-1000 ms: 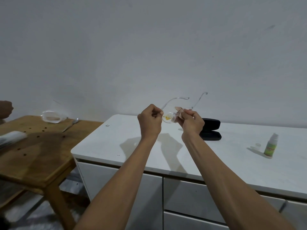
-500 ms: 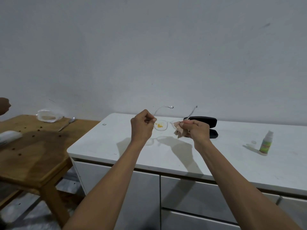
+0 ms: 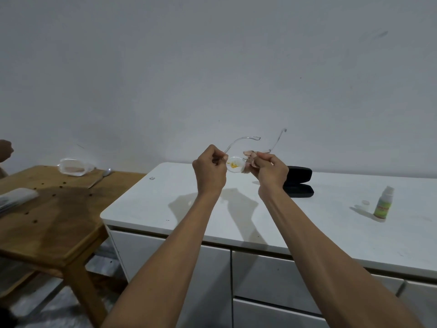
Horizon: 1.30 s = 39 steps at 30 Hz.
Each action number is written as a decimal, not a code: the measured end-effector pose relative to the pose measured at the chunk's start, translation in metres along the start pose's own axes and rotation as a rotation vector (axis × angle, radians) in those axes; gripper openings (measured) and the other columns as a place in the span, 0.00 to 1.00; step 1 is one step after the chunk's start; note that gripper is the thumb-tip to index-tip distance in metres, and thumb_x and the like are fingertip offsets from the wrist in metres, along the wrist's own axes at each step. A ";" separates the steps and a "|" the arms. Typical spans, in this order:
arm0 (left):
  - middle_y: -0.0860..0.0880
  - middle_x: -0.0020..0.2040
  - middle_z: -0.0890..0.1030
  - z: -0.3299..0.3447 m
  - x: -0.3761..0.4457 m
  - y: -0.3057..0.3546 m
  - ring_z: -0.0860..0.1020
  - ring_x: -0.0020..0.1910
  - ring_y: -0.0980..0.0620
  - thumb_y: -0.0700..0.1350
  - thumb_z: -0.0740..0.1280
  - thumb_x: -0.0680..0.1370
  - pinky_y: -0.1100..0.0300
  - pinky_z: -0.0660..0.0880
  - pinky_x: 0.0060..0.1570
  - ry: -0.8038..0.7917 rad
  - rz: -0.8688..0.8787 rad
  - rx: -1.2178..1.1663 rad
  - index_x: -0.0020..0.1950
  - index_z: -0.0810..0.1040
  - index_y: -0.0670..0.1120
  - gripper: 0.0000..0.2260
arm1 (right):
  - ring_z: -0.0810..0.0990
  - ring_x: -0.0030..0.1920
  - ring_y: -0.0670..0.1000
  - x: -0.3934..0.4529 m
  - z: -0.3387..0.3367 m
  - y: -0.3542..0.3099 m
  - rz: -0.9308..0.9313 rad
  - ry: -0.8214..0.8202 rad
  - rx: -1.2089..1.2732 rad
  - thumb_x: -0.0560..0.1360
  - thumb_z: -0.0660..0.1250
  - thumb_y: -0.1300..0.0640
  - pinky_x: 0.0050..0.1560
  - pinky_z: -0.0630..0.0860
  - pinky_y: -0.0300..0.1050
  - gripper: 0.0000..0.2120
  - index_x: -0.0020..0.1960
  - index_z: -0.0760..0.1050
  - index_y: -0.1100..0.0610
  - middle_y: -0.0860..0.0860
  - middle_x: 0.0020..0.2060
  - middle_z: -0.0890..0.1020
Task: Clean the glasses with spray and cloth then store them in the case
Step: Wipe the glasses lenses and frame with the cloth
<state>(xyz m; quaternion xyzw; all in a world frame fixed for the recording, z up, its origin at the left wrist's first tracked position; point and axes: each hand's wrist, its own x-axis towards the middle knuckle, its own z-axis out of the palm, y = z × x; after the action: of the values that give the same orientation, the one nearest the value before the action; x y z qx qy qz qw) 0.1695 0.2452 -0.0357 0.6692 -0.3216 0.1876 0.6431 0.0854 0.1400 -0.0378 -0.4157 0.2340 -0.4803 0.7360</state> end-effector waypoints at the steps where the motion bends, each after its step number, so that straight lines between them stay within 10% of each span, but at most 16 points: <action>1: 0.47 0.36 0.84 -0.002 0.001 -0.004 0.82 0.36 0.51 0.33 0.73 0.72 0.56 0.80 0.40 -0.006 -0.008 0.012 0.37 0.76 0.43 0.09 | 0.82 0.34 0.61 0.000 -0.005 0.000 0.001 -0.036 -0.050 0.75 0.70 0.74 0.39 0.84 0.52 0.06 0.41 0.78 0.66 0.63 0.44 0.88; 7: 0.45 0.34 0.83 -0.014 0.003 -0.017 0.81 0.33 0.46 0.34 0.73 0.73 0.59 0.76 0.37 -0.099 -0.078 0.069 0.38 0.77 0.41 0.07 | 0.82 0.32 0.64 -0.001 -0.033 0.007 0.024 -0.179 -0.293 0.71 0.76 0.69 0.45 0.84 0.62 0.03 0.44 0.82 0.68 0.66 0.39 0.85; 14: 0.45 0.37 0.84 -0.021 0.000 -0.023 0.81 0.36 0.43 0.33 0.72 0.73 0.54 0.77 0.38 -0.154 -0.085 0.062 0.38 0.76 0.42 0.08 | 0.85 0.35 0.60 -0.002 -0.046 -0.001 0.034 -0.119 -0.336 0.70 0.77 0.69 0.30 0.78 0.38 0.06 0.46 0.84 0.67 0.66 0.42 0.86; 19: 0.46 0.37 0.84 -0.012 -0.001 -0.014 0.81 0.35 0.47 0.34 0.72 0.74 0.53 0.78 0.38 -0.116 -0.065 0.035 0.37 0.75 0.42 0.09 | 0.88 0.49 0.61 0.005 -0.026 0.006 -0.019 0.108 -0.166 0.69 0.78 0.67 0.55 0.84 0.57 0.08 0.37 0.85 0.56 0.55 0.43 0.88; 31: 0.46 0.36 0.83 0.011 -0.008 -0.004 0.82 0.37 0.48 0.33 0.72 0.73 0.53 0.79 0.40 -0.024 -0.053 0.023 0.37 0.74 0.42 0.10 | 0.82 0.33 0.58 0.007 -0.012 0.003 -0.044 0.080 -0.188 0.72 0.75 0.70 0.45 0.86 0.60 0.05 0.40 0.82 0.62 0.59 0.40 0.88; 39: 0.46 0.34 0.83 0.011 -0.003 -0.006 0.79 0.32 0.47 0.34 0.73 0.73 0.54 0.77 0.36 -0.080 -0.058 0.025 0.37 0.73 0.43 0.11 | 0.86 0.40 0.51 0.008 -0.021 -0.013 -0.104 0.193 -0.207 0.70 0.78 0.67 0.48 0.84 0.42 0.05 0.41 0.85 0.60 0.52 0.40 0.87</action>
<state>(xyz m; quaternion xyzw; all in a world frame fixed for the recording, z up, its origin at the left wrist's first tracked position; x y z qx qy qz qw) 0.1693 0.2347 -0.0435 0.6931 -0.3249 0.1459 0.6267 0.0663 0.1216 -0.0377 -0.4527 0.3303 -0.5290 0.6373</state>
